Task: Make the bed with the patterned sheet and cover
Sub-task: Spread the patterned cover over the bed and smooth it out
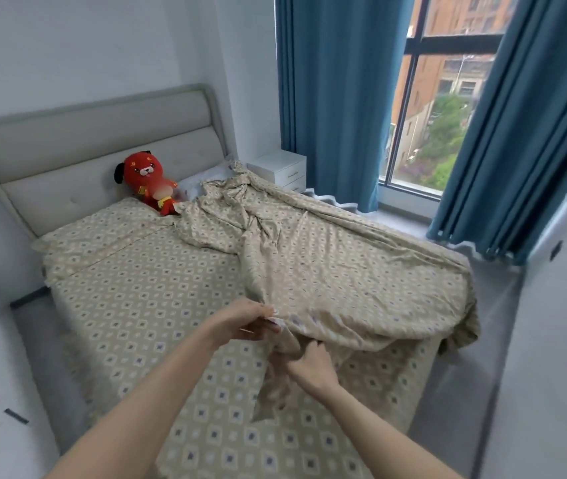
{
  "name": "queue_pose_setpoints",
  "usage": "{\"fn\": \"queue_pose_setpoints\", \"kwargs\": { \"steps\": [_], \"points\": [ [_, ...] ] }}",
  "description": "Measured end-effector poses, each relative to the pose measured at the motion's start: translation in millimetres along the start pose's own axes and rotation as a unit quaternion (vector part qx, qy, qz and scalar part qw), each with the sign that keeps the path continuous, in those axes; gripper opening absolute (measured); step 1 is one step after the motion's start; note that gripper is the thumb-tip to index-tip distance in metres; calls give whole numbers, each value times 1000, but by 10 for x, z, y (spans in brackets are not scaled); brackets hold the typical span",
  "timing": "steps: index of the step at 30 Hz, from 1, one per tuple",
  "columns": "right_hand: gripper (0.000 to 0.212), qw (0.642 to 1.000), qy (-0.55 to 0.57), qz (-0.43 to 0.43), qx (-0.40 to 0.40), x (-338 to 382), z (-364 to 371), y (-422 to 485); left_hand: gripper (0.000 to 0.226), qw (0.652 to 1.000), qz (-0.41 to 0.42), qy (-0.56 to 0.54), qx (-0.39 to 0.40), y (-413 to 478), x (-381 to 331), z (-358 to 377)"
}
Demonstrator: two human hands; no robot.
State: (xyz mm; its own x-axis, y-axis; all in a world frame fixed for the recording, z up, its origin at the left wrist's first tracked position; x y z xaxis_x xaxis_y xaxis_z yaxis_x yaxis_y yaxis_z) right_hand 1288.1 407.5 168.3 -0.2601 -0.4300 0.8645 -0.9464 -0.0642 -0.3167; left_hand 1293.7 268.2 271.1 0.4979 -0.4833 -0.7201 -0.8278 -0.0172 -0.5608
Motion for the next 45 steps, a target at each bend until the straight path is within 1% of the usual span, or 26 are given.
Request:
{"fn": "queue_pose_setpoints", "kwargs": {
  "steps": [2, 4, 5, 6, 8, 9, 11, 12, 13, 15, 16, 18, 22, 26, 28, 30, 32, 34, 37, 39, 45],
  "points": [
    [78, 999, -39, -5, -15, 94, -49, -70, 15, 1000, 3, -12, 1, -46, 7, 19],
    [33, 998, -47, -15, -25, 180, -103, -132, 16, 1000, 18, -5, 3, -97, -21, 38],
    [19, 999, -33, -25, -33, 214, -132, -152, 16, 1000, 25, 0, 0, -116, -25, 33],
    [20, 998, -12, -40, -46, 255, -175, -174, 16, 999, 33, 3, -4, -135, -38, 13],
    [34, 996, 33, -56, -68, 290, -255, -227, 17, 999, 49, 14, -13, -163, -40, -70],
    [42, 994, 42, -64, -82, 301, -310, -260, 18, 998, 55, 20, -17, -171, -33, -121],
    [52, 992, 22, -83, -96, 332, -412, -323, 20, 997, 63, 41, -19, -188, -3, -222],
    [51, 992, 4, -91, -92, 344, -428, -368, 19, 996, 66, 53, -15, -205, 27, -257],
    [45, 992, -26, -93, -80, 353, -431, -402, 19, 996, 67, 61, -13, -211, 62, -278],
    [22, 989, -96, -86, -72, 350, -423, -515, 18, 995, 65, 72, -2, -245, 166, -294],
    [15, 988, -114, -79, -70, 330, -424, -566, 18, 995, 63, 77, 5, -253, 230, -282],
    [9, 988, -118, -62, -81, 275, -382, -741, 20, 992, 69, 105, 27, -328, 377, -250],
    [12, 984, -144, -13, -102, 150, -282, -1269, 17, 976, 102, 176, 82, -634, 652, -100],
    [12, 973, -190, 19, -128, 65, -339, -1776, 40, 950, 161, 245, 109, -970, 824, 156],
    [14, 962, -228, 25, -148, 72, -396, -2038, 40, 939, 184, 263, 122, -1136, 877, 278],
    [24, 949, -265, 37, -168, 46, -469, -2284, 39, 928, 209, 281, 129, -1288, 888, 420],
    [30, 942, -276, 53, -180, -50, -538, -2494, 37, 916, 229, 297, 139, -1425, 897, 568],
    [26, 944, -267, 69, -183, -190, -589, -2656, 36, 903, 244, 317, 156, -1537, 935, 729],
    [26, 940, -271, 84, -191, -369, -628, -2880, 37, 894, 245, 327, 182, -1649, 1090, 966],
    [29, 939, -271, 82, -194, -492, -581, -3012, 37, 896, 236, 329, 185, -1696, 1253, 1087],
    [32, 949, -267, 87, -147, -1050, -262, -3141, 37, 897, 197, 345, 192, -1746, 1806, 1361]
  ]
}}
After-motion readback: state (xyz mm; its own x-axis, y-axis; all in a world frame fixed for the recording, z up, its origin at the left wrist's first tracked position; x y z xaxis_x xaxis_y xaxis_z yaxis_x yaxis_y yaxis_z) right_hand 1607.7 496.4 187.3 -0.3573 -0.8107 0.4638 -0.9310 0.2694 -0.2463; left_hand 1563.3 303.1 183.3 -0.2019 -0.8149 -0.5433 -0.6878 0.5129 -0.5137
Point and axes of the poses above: each hand's wrist, its own y-axis towards the middle knuckle, its own z-axis out of the palm, x = y × z, the point moved 10 cm from there along y, towards the middle knuckle, and after that the axes turned 15 degrees about y, right-handed, at the moved point
